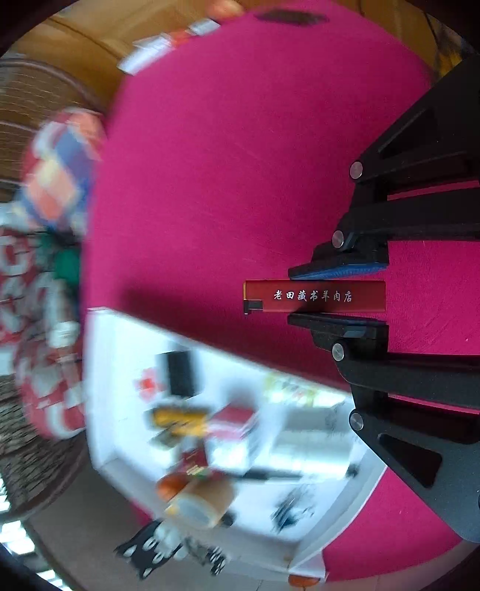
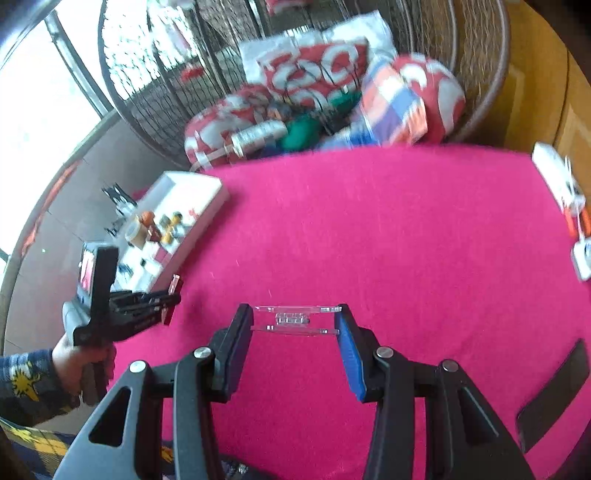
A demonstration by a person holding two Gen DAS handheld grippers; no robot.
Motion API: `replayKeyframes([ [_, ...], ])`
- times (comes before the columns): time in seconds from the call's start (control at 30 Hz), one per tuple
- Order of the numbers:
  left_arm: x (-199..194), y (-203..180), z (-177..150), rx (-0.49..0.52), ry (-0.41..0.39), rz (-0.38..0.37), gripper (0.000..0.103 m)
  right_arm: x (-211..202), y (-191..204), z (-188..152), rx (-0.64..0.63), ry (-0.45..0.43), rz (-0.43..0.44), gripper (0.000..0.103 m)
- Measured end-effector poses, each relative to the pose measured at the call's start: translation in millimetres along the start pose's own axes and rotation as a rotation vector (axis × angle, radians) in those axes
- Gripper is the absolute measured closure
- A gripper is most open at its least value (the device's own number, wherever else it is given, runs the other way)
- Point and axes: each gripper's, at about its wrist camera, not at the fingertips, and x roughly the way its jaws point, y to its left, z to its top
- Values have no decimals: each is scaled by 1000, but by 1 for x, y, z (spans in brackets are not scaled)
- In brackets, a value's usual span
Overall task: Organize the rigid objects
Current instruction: 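Lift and carry the red stick in the left tool and clip in the right tool to the tray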
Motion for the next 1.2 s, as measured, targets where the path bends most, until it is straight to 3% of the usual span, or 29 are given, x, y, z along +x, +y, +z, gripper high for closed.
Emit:
replayKeyframes([
  [0.27, -163, 42, 54, -136, -424, -53, 87, -72, 61, 66, -120, -289, 76, 58],
  [0.47, -256, 95, 59, -187, -621, -23, 87, -99, 111, 94, -185, -420, 158, 58],
  [0.63, -292, 127, 50, -204, -686, 8, 87, -93, 150, 101, -234, -441, 213, 58],
  [0.9, -312, 157, 33, -214, -735, 29, 87, -97, 203, 106, -300, -477, 282, 58],
  [1.2, -324, 179, 29, -180, -771, 35, 87, -89, 237, 115, -337, -510, 289, 58],
])
